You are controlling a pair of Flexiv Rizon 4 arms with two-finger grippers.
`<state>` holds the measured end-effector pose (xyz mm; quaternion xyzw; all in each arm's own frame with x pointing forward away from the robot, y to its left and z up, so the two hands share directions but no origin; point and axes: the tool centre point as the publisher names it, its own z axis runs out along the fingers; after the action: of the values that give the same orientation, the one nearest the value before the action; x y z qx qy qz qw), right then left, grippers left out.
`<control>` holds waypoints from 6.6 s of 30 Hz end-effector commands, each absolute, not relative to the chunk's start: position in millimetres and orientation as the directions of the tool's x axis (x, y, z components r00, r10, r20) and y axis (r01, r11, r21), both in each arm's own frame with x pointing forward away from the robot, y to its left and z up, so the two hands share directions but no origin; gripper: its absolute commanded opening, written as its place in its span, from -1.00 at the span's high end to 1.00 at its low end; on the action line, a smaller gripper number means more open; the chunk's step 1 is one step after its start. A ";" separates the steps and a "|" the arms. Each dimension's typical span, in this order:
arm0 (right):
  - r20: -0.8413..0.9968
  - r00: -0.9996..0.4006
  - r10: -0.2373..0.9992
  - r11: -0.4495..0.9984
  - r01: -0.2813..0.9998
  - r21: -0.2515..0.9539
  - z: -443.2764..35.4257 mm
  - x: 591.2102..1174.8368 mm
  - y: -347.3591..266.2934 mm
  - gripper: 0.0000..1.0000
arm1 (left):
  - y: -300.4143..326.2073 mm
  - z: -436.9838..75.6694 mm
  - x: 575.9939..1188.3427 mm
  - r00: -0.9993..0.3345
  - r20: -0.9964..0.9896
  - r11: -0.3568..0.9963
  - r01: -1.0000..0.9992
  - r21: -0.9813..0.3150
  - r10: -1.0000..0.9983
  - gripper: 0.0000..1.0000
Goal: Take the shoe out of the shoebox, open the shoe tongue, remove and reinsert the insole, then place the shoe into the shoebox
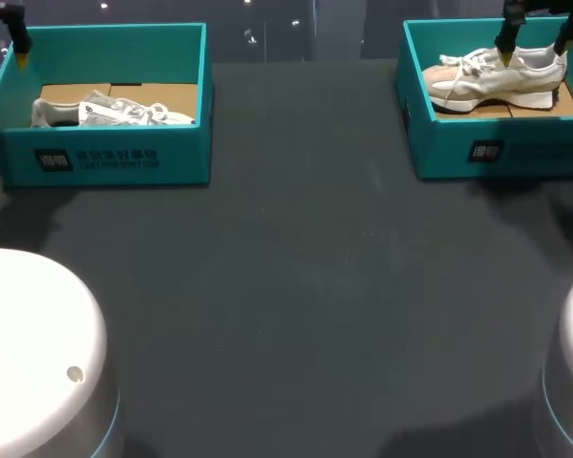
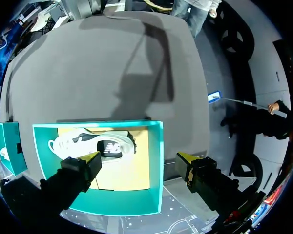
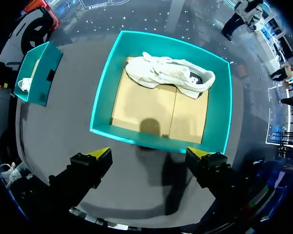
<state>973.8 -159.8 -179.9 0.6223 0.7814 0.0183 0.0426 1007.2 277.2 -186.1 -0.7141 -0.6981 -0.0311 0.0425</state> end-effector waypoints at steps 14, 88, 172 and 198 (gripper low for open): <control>-0.052 -0.201 0.978 0.203 0.977 0.057 -185.2 993.1 -160.7 -1.00 | 278.2 -185.9 1006.2 0.025 0.104 -0.023 1.000 -0.015 0.994 -1.00; -0.258 -0.042 0.965 0.081 0.986 0.145 -289.9 1167.0 -299.9 -1.00 | 278.2 -185.9 1006.2 0.025 0.104 -0.023 1.000 -0.015 0.994 -1.00; -0.147 0.043 0.988 -0.044 0.999 -0.002 -358.0 1166.5 -318.4 -0.93 | 278.2 -185.9 1006.2 0.025 0.104 -0.023 1.000 -0.015 0.994 -1.00; -0.147 -0.156 0.977 0.158 0.987 0.002 -357.2 1171.9 -315.2 -0.40 | 278.2 -185.9 1006.2 0.025 0.104 -0.023 1.000 -0.015 0.994 -1.00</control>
<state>1171.0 -313.5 -356.5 0.6513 0.7549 -0.0495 0.0594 1007.2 277.4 -186.1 -0.7140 -0.6981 -0.0310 0.0425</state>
